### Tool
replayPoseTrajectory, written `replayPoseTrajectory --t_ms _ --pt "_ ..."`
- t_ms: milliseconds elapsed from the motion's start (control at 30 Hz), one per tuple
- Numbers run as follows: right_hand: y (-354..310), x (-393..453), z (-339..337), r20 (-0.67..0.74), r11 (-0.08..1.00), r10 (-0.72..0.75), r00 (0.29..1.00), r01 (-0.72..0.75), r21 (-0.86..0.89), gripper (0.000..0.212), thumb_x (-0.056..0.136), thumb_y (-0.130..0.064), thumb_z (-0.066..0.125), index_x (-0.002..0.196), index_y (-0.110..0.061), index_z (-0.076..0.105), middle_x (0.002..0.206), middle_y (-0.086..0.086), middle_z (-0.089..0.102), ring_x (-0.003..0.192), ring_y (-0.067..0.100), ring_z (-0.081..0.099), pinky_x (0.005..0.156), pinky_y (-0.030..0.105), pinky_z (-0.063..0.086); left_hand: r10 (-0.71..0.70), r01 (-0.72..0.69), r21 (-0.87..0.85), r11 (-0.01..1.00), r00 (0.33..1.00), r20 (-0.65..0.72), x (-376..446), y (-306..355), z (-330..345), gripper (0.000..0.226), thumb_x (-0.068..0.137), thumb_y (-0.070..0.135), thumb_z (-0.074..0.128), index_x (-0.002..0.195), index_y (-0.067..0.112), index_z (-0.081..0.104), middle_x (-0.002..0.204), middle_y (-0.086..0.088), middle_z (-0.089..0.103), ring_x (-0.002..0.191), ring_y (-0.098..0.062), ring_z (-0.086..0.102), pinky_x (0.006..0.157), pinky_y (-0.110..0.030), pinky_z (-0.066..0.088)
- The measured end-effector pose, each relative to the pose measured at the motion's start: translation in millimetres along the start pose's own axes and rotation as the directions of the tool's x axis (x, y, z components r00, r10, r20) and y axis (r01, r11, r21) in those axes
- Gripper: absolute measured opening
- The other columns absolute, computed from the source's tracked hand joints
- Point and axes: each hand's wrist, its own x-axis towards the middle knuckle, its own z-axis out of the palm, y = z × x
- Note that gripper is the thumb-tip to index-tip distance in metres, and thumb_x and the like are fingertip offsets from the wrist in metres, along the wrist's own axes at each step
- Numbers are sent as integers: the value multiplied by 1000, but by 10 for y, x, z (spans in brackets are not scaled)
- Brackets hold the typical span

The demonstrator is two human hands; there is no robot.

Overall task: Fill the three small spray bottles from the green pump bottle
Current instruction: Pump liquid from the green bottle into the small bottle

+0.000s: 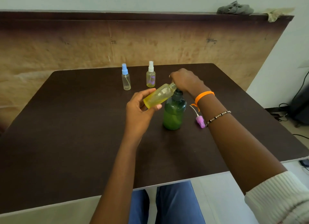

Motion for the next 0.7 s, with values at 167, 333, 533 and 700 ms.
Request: replayPoseTrajectory --t_ms 167,333,533,700 --pt "-43 37 -43 77 998 -19 997 23 -53 45 88 -32 32 120 -13 57 124 13 55 111 37 52 102 52 38 -3 3 6 1000 1000 13 18 42 -26 50 72 -8 72 109 24 62 117 -12 63 102 -10 64 88 -23 52" --pt "-26 65 -72 115 996 -86 990 87 -6 35 84 -25 34 92 -4 61 116 18 62 93 33 57 82 37 48 1 -1 6 1000 1000 25 19 47 -21 50 72 -7 73 109 25 62 116 -11 63 102 -9 64 87 -20 51" --pt "25 9 35 151 981 -54 987 24 191 40 97 -8 32 132 6 46 135 24 48 113 32 51 76 28 38 8 -8 18 1000 1000 3 5 15 5 51 72 -5 73 103 34 61 115 -9 64 101 -7 64 86 -22 52" --pt "6 111 -26 128 996 -86 988 81 49 32 89 -11 38 102 5 63 105 21 63 102 39 58 76 35 45 6 -6 10 1000 1000 9 10 43 -15 51 72 -6 73 103 33 62 116 -8 63 100 -5 63 85 -19 51"
